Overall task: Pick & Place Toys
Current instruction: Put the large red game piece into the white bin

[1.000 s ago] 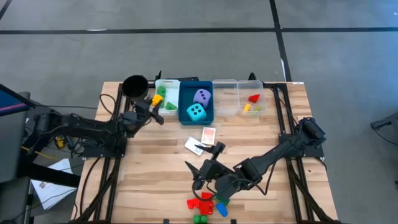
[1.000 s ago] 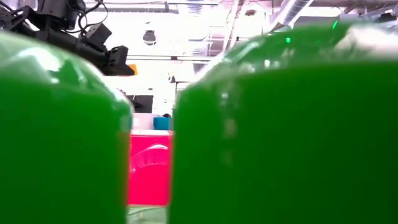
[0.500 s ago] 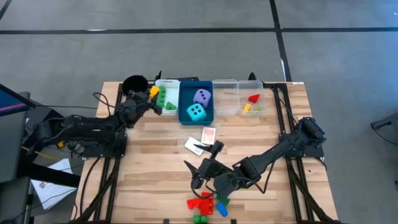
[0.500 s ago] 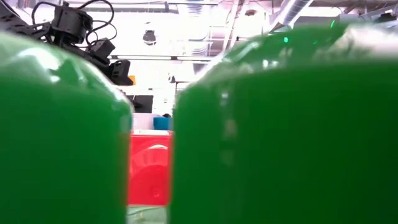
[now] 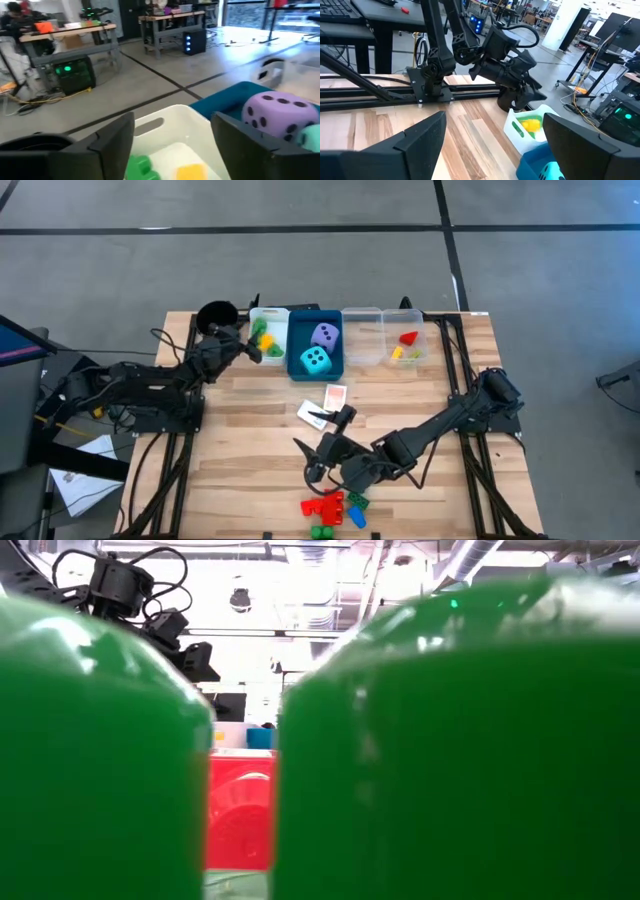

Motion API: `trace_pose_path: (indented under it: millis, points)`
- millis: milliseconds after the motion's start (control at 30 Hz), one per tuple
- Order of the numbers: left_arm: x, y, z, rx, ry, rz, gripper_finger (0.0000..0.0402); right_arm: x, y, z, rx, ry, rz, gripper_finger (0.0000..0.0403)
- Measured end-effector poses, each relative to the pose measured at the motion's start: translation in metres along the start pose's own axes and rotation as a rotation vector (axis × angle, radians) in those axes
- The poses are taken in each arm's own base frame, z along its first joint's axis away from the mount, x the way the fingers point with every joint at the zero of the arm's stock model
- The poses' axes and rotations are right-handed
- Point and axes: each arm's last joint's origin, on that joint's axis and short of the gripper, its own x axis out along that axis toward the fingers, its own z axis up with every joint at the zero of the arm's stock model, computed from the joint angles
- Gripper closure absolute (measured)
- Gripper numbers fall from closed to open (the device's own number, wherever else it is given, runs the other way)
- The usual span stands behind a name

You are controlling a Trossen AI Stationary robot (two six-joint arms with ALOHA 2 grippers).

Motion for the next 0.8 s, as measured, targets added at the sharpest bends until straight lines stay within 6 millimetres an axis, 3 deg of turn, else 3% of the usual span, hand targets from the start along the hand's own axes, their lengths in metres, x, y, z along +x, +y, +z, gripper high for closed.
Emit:
trace_pose_path:
  millis: [233, 300, 433, 600, 800]
  points:
    - [-0.001, -0.004, 0.0, -0.119, 0.004, -0.1, 0.0111, 0.0, 0.0, 0.0, -0.002, 0.0, 0.0, 0.0076]
    - [-0.002, -0.008, 0.0, -0.192, 0.017, -0.204, 0.0111, 0.0, 0.0, 0.0, -0.002, 0.0, -0.001, 0.0076]
    - [-0.009, -0.024, 0.0, -0.276, 0.072, -0.572, 0.0118, 0.0, 0.0, 0.0, -0.005, 0.0, -0.01, 0.0076]
    - [-0.036, -0.055, 0.0, -0.237, 0.132, -1.06, 0.0132, 0.0, 0.0, 0.0, -0.012, -0.001, -0.015, 0.0076]
    - [-0.083, -0.09, -0.002, -0.175, 0.162, -1.364, 0.0143, 0.002, -0.002, 0.0, -0.011, 0.001, -0.02, 0.0076]
